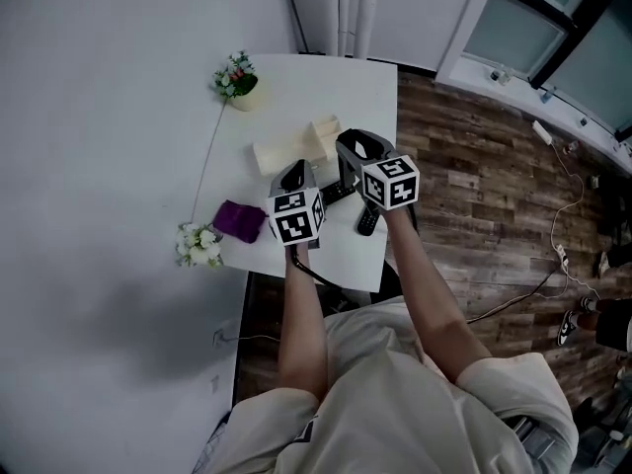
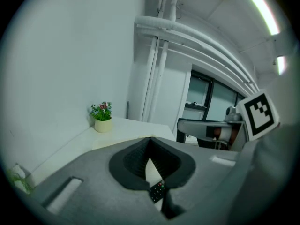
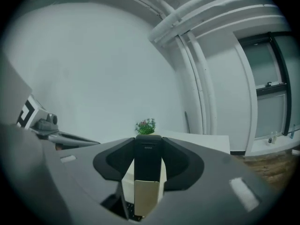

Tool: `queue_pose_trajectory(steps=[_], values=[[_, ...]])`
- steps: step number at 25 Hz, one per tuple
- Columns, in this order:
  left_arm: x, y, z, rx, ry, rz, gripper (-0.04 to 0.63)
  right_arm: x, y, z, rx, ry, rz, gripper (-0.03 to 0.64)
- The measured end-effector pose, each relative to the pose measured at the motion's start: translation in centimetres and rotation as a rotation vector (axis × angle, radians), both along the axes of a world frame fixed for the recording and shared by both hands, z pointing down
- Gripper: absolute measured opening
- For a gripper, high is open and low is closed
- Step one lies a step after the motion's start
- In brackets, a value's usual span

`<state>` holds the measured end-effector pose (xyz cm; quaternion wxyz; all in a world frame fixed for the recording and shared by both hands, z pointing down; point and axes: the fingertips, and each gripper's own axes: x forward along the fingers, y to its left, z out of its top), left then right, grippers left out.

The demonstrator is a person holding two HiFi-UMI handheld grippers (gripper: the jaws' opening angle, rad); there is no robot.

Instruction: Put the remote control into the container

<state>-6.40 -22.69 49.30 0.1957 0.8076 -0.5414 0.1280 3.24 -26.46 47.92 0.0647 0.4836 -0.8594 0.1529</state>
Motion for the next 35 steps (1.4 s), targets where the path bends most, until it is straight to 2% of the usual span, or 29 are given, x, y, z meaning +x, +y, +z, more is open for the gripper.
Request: queue_pose_trajectory(steps=[4, 8, 17, 23, 30, 35], values=[[0.1, -3.2, -1.4, 0.019, -0.032, -0.005, 0.005, 0.3, -5.4, -2.0, 0.035, -0.04, 0.026, 0.184], [0.3, -6.1, -1.6, 0.017, -0.048, -0.012, 0.005, -0.8, -9.9, -2.6, 0.059, -0.019, 0.019, 0.184], [0.9, -9.9, 0.1, -0.01, -0.065, -0.022, 0.005, -1.1, -16.6, -4.0, 0.128, -0.048, 0.075, 0.184], [1.2, -11.1, 1.1, -0.024, -0.054, -0.019, 0.005, -0.3, -17.3, -2.5, 0.157, -0.046, 0.178, 0.184], [0.1, -11.5, 1.4, -0.036, -0.051, -0.039, 0.005, -0.4, -14.8, -0.9, 0.177, 0.006, 0.23, 0.184], [-0.5, -10.9, 1.7, -0.041, -0.054, -0.042, 0.005, -1.1, -13.5, 1.7, 0.11, 0.065, 0.228, 0.184]])
